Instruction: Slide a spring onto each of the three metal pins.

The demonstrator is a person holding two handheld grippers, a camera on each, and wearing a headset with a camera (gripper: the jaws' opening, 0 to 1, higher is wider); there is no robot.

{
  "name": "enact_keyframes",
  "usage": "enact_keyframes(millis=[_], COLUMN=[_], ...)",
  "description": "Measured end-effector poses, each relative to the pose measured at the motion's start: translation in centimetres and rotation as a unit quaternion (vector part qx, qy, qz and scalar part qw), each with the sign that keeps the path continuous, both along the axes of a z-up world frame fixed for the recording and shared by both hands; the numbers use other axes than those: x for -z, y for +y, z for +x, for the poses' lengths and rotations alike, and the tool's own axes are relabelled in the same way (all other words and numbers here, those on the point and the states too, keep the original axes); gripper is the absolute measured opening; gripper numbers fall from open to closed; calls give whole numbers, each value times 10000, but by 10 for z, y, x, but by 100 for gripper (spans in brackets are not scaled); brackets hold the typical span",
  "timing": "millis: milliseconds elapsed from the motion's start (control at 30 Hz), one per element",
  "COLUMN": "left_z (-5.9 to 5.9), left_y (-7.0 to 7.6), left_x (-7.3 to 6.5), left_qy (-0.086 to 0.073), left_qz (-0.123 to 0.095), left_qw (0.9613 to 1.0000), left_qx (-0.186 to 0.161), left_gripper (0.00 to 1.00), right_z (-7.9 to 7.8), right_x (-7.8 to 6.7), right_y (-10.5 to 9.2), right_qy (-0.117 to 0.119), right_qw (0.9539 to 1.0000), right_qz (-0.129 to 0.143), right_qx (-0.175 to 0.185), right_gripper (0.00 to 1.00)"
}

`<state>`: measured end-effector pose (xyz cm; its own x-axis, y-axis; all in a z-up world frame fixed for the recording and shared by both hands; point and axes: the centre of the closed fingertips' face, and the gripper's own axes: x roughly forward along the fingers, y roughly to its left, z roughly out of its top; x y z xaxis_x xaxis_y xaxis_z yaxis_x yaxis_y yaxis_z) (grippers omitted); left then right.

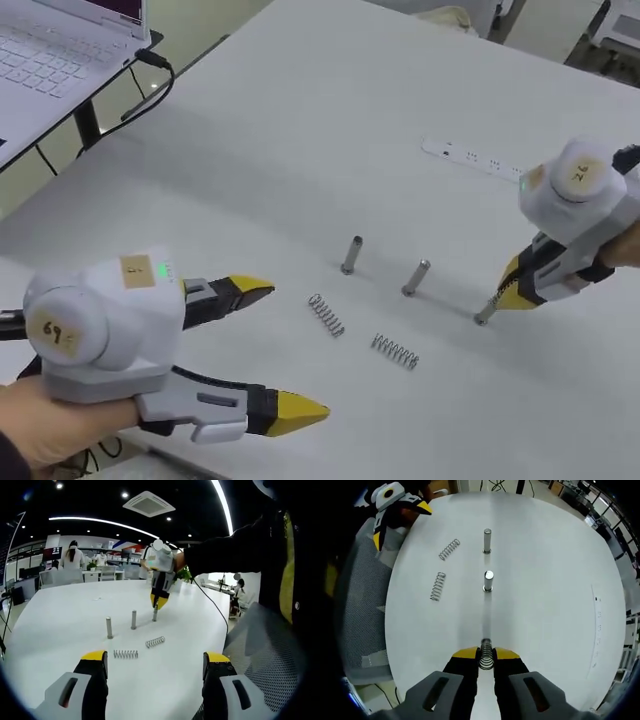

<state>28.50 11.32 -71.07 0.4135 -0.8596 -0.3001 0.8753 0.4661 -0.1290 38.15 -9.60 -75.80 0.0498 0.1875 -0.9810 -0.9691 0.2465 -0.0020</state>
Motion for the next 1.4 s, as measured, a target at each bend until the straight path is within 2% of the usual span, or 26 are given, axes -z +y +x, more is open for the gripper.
enact_keyframes(millis=[367,967,1067,1400], left_z=[0,1,1,0], left_y=[0,1,2,0], left_x=[1,0,1,1], left_qy=[6,12,14,18], left_qz=[13,13,7,11], left_qw=[10000,10000,10000,10000], left_qx=[1,-18,-25,8], left_gripper=[74,73,73,72], right_z=[-6,-4,-3,2], right_x=[16,23,23,17], right_y=[2,1,-1,-4], right_qy=[-17,-78,-79,-210], right_qw=[10000,9999,9999,9992], right_qz=[-71,-57,-63,159], right_qx=[25,74,109,301], right_gripper=[8,9,15,24])
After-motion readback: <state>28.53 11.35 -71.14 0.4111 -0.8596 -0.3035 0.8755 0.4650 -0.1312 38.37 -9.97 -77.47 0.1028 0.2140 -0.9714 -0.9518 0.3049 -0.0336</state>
